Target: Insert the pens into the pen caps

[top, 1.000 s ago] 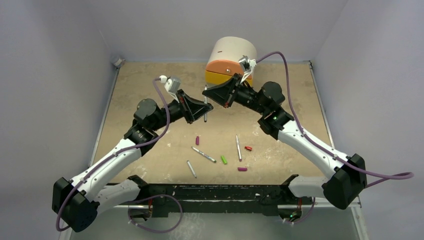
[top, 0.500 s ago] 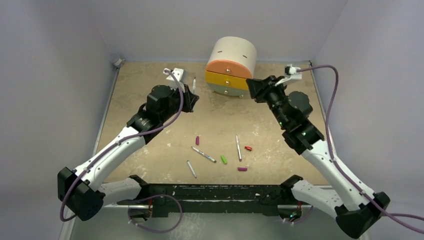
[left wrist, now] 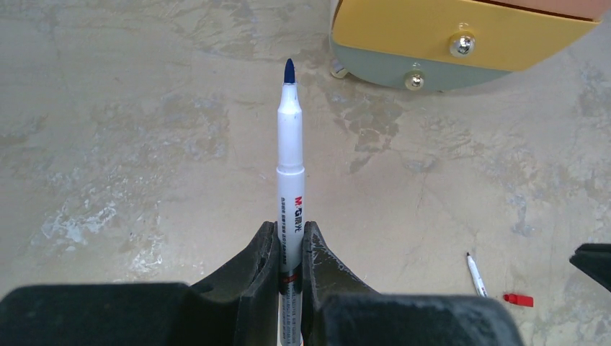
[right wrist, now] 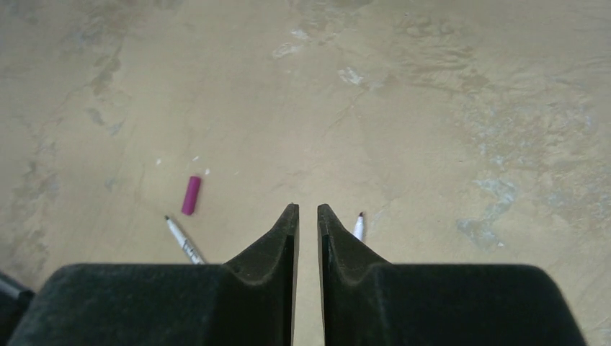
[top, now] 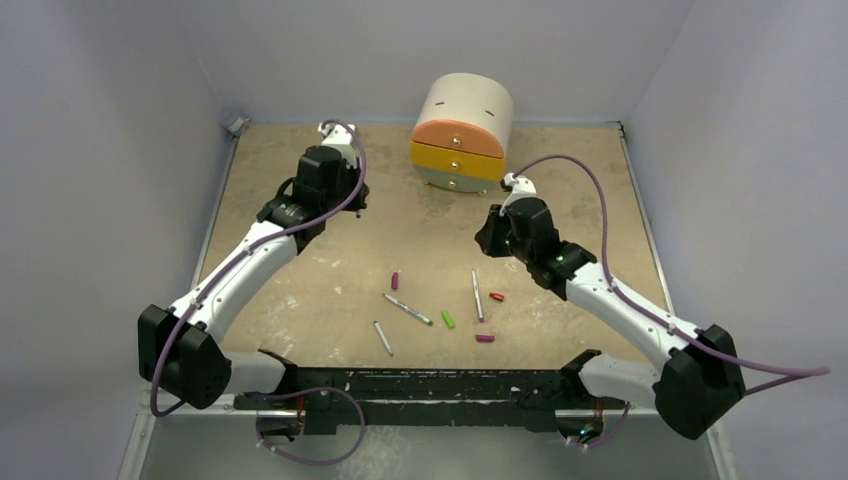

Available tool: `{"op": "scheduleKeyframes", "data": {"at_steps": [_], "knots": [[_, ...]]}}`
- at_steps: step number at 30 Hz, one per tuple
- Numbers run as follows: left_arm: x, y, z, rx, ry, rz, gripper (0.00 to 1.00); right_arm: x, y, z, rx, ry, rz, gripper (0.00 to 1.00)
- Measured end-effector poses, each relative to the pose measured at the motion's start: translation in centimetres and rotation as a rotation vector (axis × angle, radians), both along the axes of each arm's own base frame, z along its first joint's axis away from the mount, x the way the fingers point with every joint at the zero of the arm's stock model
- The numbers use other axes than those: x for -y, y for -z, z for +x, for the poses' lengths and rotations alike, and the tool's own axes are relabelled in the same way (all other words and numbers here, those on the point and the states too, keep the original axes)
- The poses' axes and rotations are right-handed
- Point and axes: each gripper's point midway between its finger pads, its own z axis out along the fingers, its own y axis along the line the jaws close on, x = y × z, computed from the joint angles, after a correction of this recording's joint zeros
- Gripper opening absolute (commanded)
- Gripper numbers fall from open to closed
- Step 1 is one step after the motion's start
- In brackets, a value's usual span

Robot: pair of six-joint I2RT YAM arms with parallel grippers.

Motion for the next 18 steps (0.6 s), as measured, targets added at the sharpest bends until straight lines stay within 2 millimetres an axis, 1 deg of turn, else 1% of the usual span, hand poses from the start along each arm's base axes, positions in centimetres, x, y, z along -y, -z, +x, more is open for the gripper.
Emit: {"op": "scheduleKeyframes", "data": {"at_steps": [1, 3, 5, 7, 10, 13, 15, 16, 18], "knots": [[-0.3, 0.1, 0.1, -0.005, -0.006, -0.002, 0.00, -0.2, -0.3, -0.3, 0.006, -0.009, 0.015, 0.18], [-0.3, 0.2, 0.1, -0.010, 0.004, -0.011, 0.00, -0.8, -0.9, -1.1, 0.017, -0.034, 0.049, 0.19], [0.1, 0.5, -0.3, -0.018, 0.027, -0.021, 0.00, -1.5, -0.6, -2.0, 0.008, -0.055, 0.066, 0.21], [0.4, 0.9, -0.7, -0.030, 0.047, -0.026, 0.00, -2.9, 0.9, -3.5, -0.039, -0.089, 0.060, 0.25], [0.4, 1.1, -1.2, -0.035, 0.059, -0.032, 0.00, -5.5, 3.3, -6.4, -0.120, -0.162, 0.021, 0.27], [0.3, 0.9, -1.7, -0.027, 0.063, -0.037, 0.00, -7.4, 5.8, -9.3, -0.204, -0.214, -0.024, 0.10], [0.2, 0.5, -1.9, -0.017, 0.063, -0.042, 0.00, -7.6, 6.6, -10.3, -0.240, -0.217, -0.036, 0.02], [0.1, 0.3, -2.1, -0.012, 0.063, -0.044, 0.00, -7.5, 6.7, -10.3, -0.247, -0.209, -0.034, 0.00], [0.0, -0.1, -2.2, -0.001, 0.064, -0.048, 0.00, -7.4, 7.0, -10.4, -0.256, -0.184, -0.026, 0.01]]}}
